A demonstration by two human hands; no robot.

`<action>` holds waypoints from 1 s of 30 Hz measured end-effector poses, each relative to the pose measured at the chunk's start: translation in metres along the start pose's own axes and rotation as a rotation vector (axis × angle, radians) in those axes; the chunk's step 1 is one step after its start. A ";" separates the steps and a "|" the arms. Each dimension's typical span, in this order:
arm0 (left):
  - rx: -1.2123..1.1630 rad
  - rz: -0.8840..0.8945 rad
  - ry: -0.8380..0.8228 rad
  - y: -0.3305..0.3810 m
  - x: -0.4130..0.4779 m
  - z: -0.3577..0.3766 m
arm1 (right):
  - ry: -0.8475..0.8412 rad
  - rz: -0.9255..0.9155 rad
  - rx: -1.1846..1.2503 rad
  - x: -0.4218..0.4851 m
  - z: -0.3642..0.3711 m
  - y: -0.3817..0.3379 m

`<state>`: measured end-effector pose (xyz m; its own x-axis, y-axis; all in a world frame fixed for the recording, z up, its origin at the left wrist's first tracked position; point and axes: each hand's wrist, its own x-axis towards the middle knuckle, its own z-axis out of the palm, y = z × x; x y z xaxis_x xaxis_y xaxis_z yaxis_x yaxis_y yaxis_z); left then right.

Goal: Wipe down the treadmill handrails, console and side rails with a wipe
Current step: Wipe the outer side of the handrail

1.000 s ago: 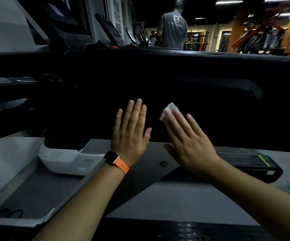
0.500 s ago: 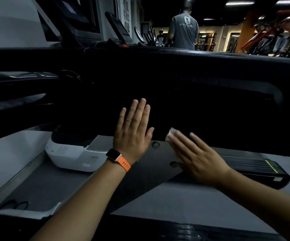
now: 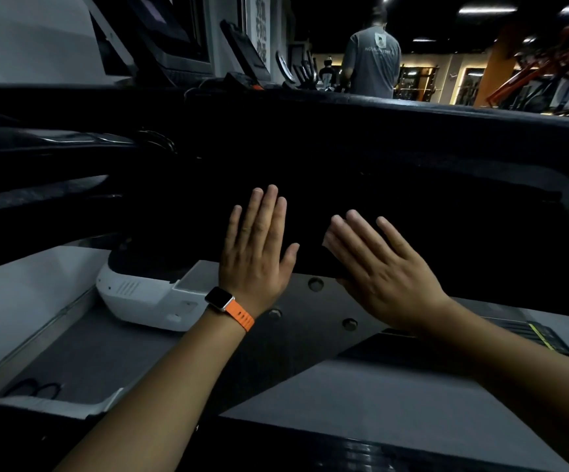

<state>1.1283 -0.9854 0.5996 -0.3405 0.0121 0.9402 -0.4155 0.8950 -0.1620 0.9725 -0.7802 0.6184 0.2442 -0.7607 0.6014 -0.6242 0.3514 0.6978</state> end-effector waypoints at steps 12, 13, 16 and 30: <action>0.015 0.001 -0.015 -0.017 -0.005 -0.001 | 0.070 -0.025 -0.023 0.028 -0.002 0.008; 0.008 -0.005 -0.015 -0.019 -0.007 -0.003 | 0.039 -0.086 -0.022 0.019 0.003 0.005; 0.016 -0.062 -0.006 -0.031 -0.013 -0.008 | -0.050 -0.255 -0.067 -0.009 0.014 0.000; 0.041 -0.099 -0.031 -0.061 -0.030 -0.011 | -0.006 -0.239 -0.048 0.031 0.006 -0.018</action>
<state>1.1730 -1.0353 0.5842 -0.3215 -0.0897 0.9426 -0.4827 0.8720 -0.0816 0.9868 -0.8131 0.6224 0.3759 -0.8288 0.4145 -0.5134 0.1861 0.8377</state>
